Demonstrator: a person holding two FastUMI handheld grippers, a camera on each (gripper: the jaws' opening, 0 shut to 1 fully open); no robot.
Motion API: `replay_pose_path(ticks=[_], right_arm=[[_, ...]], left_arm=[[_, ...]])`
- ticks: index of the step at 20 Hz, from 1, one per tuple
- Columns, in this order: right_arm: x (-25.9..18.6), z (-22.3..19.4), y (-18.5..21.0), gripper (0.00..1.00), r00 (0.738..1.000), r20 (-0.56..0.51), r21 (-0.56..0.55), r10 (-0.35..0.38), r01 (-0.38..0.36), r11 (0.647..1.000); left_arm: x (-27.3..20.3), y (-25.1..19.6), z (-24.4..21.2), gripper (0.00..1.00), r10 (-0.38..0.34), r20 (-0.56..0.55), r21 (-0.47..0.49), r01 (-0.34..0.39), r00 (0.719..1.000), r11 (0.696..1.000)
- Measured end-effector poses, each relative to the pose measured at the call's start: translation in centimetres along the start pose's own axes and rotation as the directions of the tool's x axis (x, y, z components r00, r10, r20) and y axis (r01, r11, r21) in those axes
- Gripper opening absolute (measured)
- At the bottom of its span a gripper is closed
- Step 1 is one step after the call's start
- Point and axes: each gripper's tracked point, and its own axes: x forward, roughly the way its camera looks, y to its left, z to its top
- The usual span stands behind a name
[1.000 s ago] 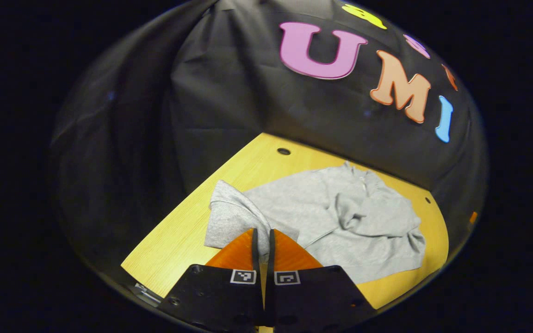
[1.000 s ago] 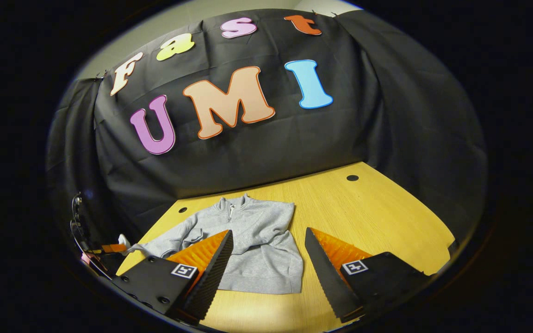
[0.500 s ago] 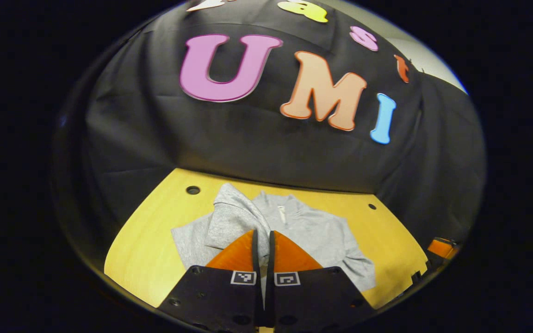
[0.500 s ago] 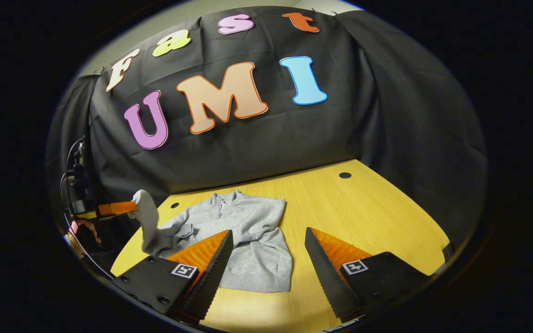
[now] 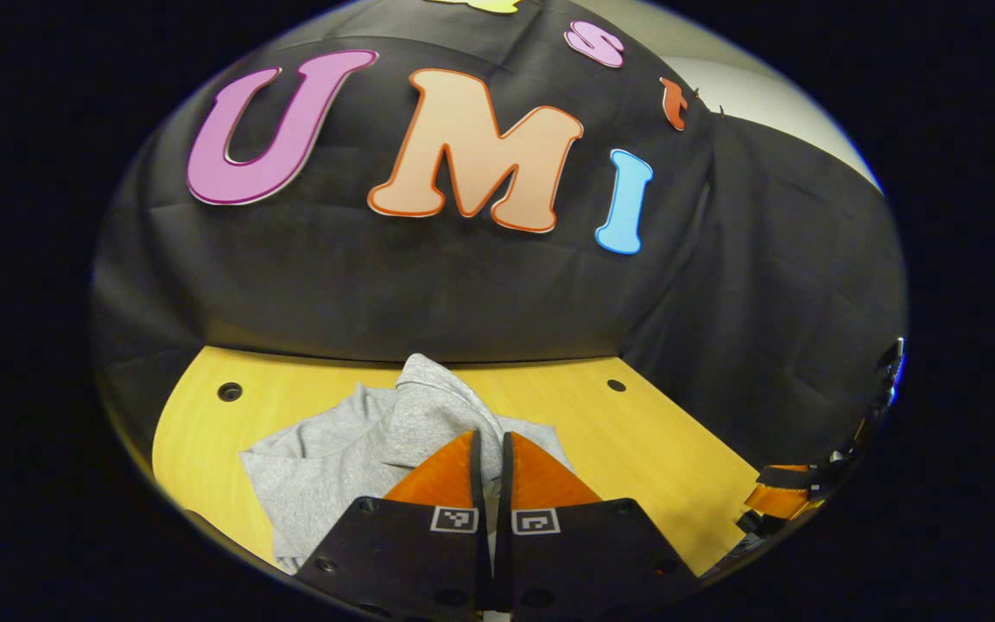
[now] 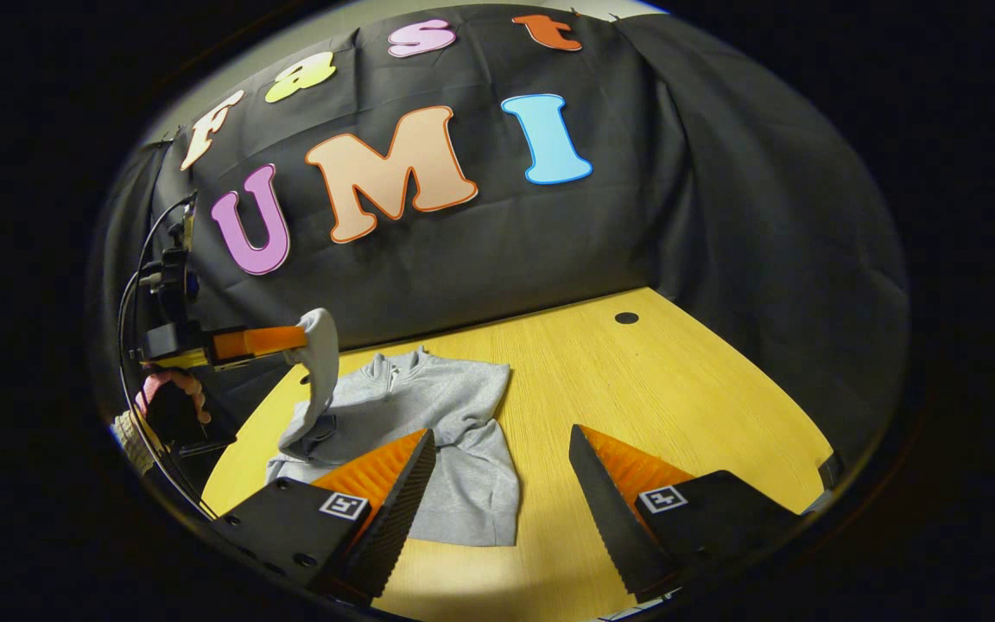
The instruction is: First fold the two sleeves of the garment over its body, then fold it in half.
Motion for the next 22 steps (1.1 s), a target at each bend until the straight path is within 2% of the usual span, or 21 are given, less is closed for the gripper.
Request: replay_pose_path(ticks=[3, 8, 12, 17, 18, 19, 20, 22], right_arm=[[0.8, 0.2, -0.5, 0.98, 1.000, -0.010, 0.002, -0.001, 0.001, 1.000], [1.9, 0.0, -1.2, 0.98, 0.999, -0.034, 0.001, -0.008, 0.008, 1.000], [2.1, -0.4, -1.3, 0.98, 0.998, -0.055, 0.004, -0.008, 0.009, 1.000], [2.7, -0.8, -1.2, 0.98, 0.997, -0.074, -0.007, -0.015, 0.015, 1.000], [2.8, -0.9, -1.1, 0.98, 0.997, -0.079, -0.009, -0.015, 0.014, 1.000], [2.8, -1.2, -1.1, 0.98, 0.996, -0.084, -0.011, -0.015, 0.014, 1.000], [2.9, -1.4, -1.1, 0.98, 0.996, -0.091, -0.014, -0.014, 0.013, 1.000], [3.0, -1.7, -0.9, 0.98, 0.995, -0.104, -0.022, -0.014, 0.011, 1.000]], left_arm=[[3.3, -2.6, -0.3, 0.00, -0.047, -0.017, 0.009, 0.047, 0.999, 0.999], [9.0, -5.3, -2.3, 0.00, -0.087, -0.067, 0.025, 0.089, 0.994, 0.996], [13.0, -5.0, -5.1, 0.00, -0.076, -0.119, 0.015, 0.079, 0.990, 0.997], [16.3, -3.5, -8.3, 0.00, -0.031, -0.175, 0.006, 0.033, 0.984, 0.999], [16.6, -3.5, -9.0, 0.01, -0.031, -0.185, -0.003, 0.031, 0.982, 1.000], [17.0, -3.8, -9.5, 0.06, -0.036, -0.198, -0.010, 0.034, 0.980, 0.999], [17.1, -4.0, -9.9, 0.04, -0.044, -0.206, -0.016, 0.041, 0.977, 0.999], [17.8, -5.1, -10.1, 0.12, -0.081, -0.205, -0.024, 0.078, 0.975, 0.997]])
